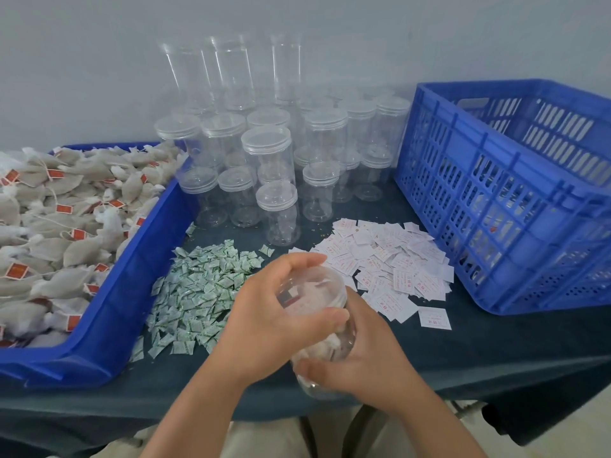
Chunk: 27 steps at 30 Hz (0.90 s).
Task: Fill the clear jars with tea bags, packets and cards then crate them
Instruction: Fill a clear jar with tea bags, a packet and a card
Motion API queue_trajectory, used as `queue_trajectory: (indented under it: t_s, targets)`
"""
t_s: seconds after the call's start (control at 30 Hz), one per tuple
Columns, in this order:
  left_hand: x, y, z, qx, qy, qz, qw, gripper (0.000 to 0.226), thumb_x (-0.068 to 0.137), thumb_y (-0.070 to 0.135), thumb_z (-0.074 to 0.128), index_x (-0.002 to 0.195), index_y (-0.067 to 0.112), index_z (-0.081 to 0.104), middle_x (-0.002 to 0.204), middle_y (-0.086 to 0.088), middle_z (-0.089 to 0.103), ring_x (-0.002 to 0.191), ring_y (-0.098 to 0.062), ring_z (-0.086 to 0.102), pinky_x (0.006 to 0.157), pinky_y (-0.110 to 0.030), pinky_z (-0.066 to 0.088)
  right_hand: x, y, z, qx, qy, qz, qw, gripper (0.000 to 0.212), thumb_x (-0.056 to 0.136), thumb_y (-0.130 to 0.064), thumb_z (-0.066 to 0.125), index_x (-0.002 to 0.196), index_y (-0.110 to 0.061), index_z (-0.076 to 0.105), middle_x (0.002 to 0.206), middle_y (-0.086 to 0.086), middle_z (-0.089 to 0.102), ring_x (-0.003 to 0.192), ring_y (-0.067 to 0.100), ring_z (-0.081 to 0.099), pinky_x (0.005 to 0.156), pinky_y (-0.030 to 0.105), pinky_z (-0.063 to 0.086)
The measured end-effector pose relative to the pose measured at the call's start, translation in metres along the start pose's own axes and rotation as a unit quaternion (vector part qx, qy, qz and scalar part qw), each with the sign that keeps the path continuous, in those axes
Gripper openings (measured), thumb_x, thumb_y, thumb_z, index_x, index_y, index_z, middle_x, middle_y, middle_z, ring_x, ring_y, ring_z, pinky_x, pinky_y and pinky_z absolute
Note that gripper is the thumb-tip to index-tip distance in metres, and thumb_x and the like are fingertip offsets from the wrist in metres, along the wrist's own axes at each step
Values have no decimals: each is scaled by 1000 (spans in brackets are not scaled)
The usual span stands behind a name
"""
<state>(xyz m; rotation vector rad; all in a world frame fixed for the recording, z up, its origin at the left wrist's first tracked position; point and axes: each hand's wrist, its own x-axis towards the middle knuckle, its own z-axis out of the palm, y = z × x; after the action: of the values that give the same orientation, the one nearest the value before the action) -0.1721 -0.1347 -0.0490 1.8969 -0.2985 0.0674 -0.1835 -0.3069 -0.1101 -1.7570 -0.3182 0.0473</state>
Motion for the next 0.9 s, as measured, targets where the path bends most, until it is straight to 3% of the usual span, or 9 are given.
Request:
queue_trajectory:
  t_s: [0.1,0.2,0.27,0.37,0.53,0.63,0.73,0.83,0.9]
  targets:
    - [-2,-3,9,-22,33,-16,999,85,58,58,82,137,46,54,131,23,65,126,3,59,102,-24,50,-1,3,10,21,33,1,999,71,72,-28,97,132,-40,60,125,-5,76,113,18,76,91,40,64]
    - [-6,-2,22,-6,81,-34,996,93,49,72,83,134,51,50,125,34,62,119,11,58,93,-12,48,-8,2,24,-91,135,-17,987,76,67,-35,94,131,-46,55,122,-16,74,101,8,76,82,39,64]
    - [-6,-5,26,-11,94,-24,995,92,46,67,85,131,48,56,119,34,65,113,10,63,85,-5,46,-12,1,25,-154,168,-23,973,79,62,-44,91,131,-47,52,119,-20,71,93,3,73,77,33,62]
    - [-4,-8,25,-25,93,-8,995,79,50,56,83,126,41,65,117,27,70,110,4,68,85,-7,48,-14,-2,20,-150,144,-2,978,79,58,-46,88,127,-48,50,115,-20,73,95,2,74,80,32,62]
    - [2,-10,22,21,33,31,999,68,53,53,83,118,47,66,117,23,72,110,-1,69,86,-14,53,-16,-4,10,-103,87,16,991,82,59,-43,89,129,-58,50,118,-32,72,104,-8,72,81,14,57]
    - [7,-15,16,0,-34,59,998,85,62,52,89,138,52,52,136,19,65,127,-5,62,99,-19,51,-14,-3,-3,-40,59,4,997,103,66,-25,101,148,-47,42,138,-16,68,126,8,68,97,31,60]
    - [3,-19,21,-106,-97,62,988,85,84,58,80,156,38,39,152,5,56,139,-17,56,107,-25,49,-15,-8,-12,95,48,-10,994,111,82,3,88,164,-28,19,151,3,61,138,27,63,111,42,55]
    - [-5,-27,34,-128,-49,42,990,60,91,77,57,143,47,56,141,8,66,131,-11,62,101,-20,50,-5,-25,-20,91,43,10,995,81,91,-15,79,158,-12,34,143,14,64,134,33,64,110,48,51]
    - [-7,-31,38,-113,-33,20,993,48,91,75,53,135,56,59,130,13,71,121,-9,68,95,-19,53,-1,-42,-36,38,48,36,997,88,84,-52,79,156,-18,42,148,3,59,138,22,59,111,41,48]
